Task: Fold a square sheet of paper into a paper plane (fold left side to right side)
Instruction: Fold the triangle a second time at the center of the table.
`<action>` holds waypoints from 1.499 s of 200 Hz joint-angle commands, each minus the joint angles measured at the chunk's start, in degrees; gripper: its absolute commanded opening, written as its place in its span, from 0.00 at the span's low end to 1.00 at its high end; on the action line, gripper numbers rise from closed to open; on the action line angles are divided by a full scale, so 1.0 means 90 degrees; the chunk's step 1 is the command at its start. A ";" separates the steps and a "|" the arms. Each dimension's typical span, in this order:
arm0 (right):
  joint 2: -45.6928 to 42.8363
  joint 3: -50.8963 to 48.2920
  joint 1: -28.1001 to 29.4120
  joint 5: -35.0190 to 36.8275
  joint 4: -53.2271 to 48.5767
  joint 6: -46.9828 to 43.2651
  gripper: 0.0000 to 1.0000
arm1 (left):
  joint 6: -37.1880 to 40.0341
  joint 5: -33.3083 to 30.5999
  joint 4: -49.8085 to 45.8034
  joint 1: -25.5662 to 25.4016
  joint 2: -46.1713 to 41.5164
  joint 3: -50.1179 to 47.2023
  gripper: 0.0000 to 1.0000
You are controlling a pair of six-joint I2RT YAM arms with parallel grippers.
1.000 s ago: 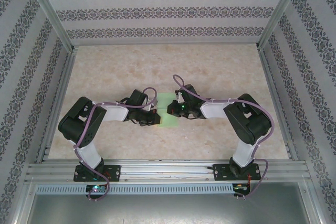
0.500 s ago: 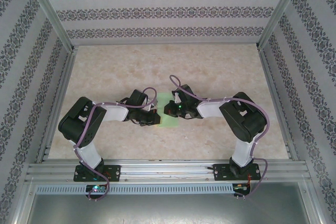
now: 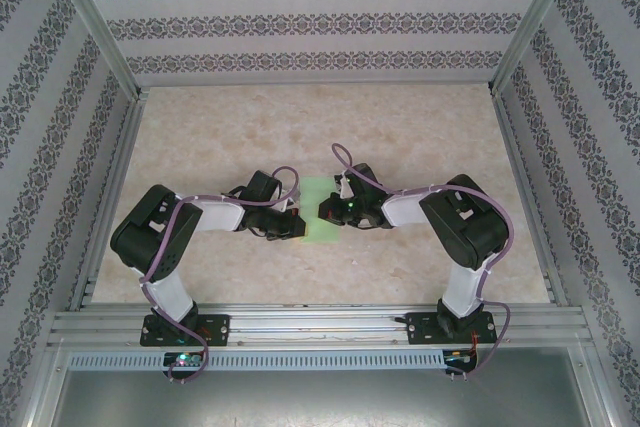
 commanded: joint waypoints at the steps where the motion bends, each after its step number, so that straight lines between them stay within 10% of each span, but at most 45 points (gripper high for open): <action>1: 0.0228 -0.0188 -0.0138 0.0313 -0.0357 -0.0029 0.00 | -0.0072 -0.0247 -0.0978 -0.0062 -0.0155 -0.0100 0.00; 300: 0.0495 -0.0023 -0.0110 0.0413 -0.1023 -0.0106 0.00 | 0.0307 -0.0478 -0.1597 -0.0492 0.0736 0.1256 0.00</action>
